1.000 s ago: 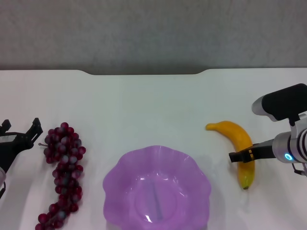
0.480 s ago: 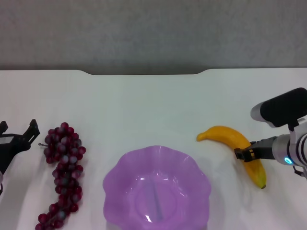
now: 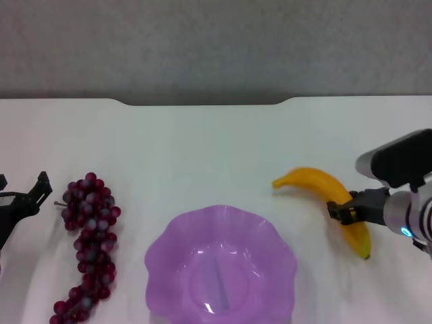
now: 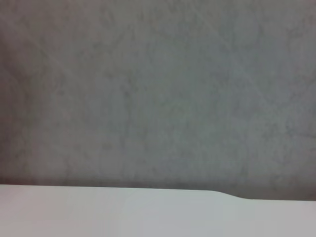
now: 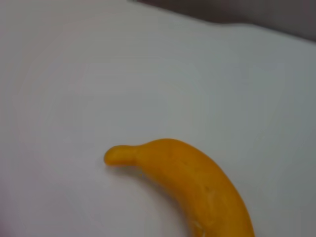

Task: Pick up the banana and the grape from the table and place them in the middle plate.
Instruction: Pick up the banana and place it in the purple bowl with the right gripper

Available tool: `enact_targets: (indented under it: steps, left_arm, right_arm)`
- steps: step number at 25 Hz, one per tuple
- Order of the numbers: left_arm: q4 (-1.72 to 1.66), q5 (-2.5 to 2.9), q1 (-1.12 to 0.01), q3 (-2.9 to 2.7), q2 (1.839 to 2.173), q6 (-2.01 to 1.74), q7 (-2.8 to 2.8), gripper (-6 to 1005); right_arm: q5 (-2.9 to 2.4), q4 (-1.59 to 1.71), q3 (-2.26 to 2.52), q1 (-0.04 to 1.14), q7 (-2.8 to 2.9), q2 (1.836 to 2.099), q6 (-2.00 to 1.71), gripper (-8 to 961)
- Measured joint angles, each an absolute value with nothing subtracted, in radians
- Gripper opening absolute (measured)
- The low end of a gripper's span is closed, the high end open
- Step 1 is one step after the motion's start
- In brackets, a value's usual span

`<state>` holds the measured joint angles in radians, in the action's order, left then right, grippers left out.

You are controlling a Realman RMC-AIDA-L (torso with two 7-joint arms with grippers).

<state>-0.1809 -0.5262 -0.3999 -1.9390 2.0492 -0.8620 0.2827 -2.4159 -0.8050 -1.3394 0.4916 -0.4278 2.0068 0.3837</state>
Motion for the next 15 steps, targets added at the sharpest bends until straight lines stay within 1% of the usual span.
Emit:
enact_targets:
  steps: [5, 7, 11, 15]
  left_arm:
    - [-0.181, -0.526, -0.398, -1.939, 2.048, -0.862, 0.283, 861]
    - [-0.181, -0.526, -0.399, -1.94, 2.048, -0.862, 0.283, 861]
    - [-0.181, -0.526, -0.399, -1.939, 2.048, -0.862, 0.282, 861]
    - [-0.181, -0.526, -0.401, -1.94, 2.047, -0.862, 0.282, 861]
  right_arm:
    - [-2.498, -1.087, -1.316, 0.323, -0.428, 2.006, 0.35, 493]
    - [-2.52, -1.182, -1.305, 0.281, -0.429, 2.006, 0.359, 493]
    - [-2.524, -1.298, -1.245, 0.264, -0.429, 2.001, 0.399, 493]
    - [-2.502, -1.322, -1.193, 0.313, -0.43, 2.002, 0.448, 493]
